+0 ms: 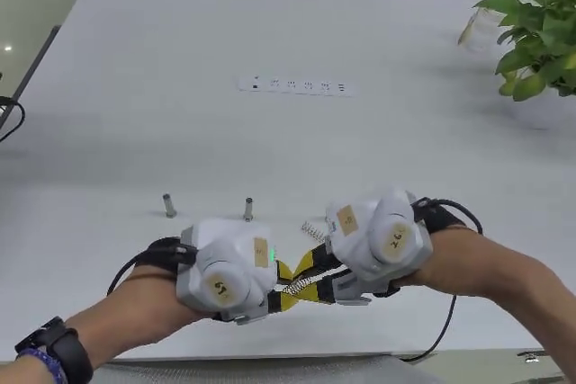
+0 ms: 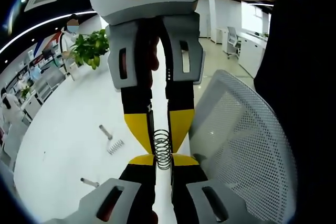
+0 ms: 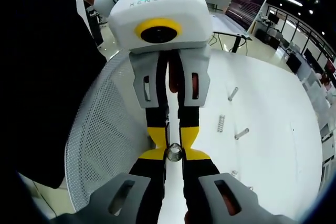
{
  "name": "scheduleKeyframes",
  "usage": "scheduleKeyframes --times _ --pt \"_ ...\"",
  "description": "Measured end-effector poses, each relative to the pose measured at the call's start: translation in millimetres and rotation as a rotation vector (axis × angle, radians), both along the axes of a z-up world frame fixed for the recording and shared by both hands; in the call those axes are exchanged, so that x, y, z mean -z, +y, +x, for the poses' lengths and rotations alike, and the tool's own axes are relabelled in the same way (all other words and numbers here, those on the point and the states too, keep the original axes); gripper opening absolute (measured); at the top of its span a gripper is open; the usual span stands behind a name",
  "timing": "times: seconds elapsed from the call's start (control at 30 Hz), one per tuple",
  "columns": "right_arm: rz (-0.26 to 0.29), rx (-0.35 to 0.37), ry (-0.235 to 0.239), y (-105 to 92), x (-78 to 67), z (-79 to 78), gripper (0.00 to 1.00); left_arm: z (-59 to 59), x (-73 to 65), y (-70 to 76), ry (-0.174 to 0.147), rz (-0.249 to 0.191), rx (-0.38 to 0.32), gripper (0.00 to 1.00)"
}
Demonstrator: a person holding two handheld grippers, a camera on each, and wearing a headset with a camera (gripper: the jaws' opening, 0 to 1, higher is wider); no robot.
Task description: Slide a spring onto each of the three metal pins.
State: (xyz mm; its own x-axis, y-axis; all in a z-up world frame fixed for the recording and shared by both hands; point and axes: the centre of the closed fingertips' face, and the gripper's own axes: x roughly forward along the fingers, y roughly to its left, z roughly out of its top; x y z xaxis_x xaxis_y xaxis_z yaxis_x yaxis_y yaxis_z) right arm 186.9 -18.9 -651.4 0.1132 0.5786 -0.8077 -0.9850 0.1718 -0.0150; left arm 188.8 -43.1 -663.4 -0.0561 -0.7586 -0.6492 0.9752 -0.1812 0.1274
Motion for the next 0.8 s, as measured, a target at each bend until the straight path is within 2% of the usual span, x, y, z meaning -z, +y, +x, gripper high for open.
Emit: scheduleKeyframes --times 0.27,0.37,0.43,0.5,0.6,0.8 --pt "-0.007 0.001 -0.006 0.9 3.9 0.6 0.08 1.2 4.5 1.5 0.030 -0.006 -0.025 0.03" --pt "-0.006 0.002 -0.001 0.8 5.1 -0.2 0.08 0.3 6.1 2.1 0.058 -0.011 -0.041 0.03" --pt "0.001 0.003 -0.001 1.7 4.3 -0.5 0.08 2.9 9.7 3.7 0.050 -0.005 -0.056 0.06" --pt "0.010 0.008 0.003 2.3 3.2 -0.6 0.08 4.2 12.6 6.0 0.059 0.001 -0.068 0.08" --pt "0.014 0.027 -0.001 0.1 2.5 2.0 0.08 8.0 10.0 8.2 0.094 -0.028 -0.115 0.10" --pt "0.011 0.048 -0.001 -4.6 5.9 3.8 0.08 16.5 7.0 12.6 0.139 -0.068 -0.192 0.14"
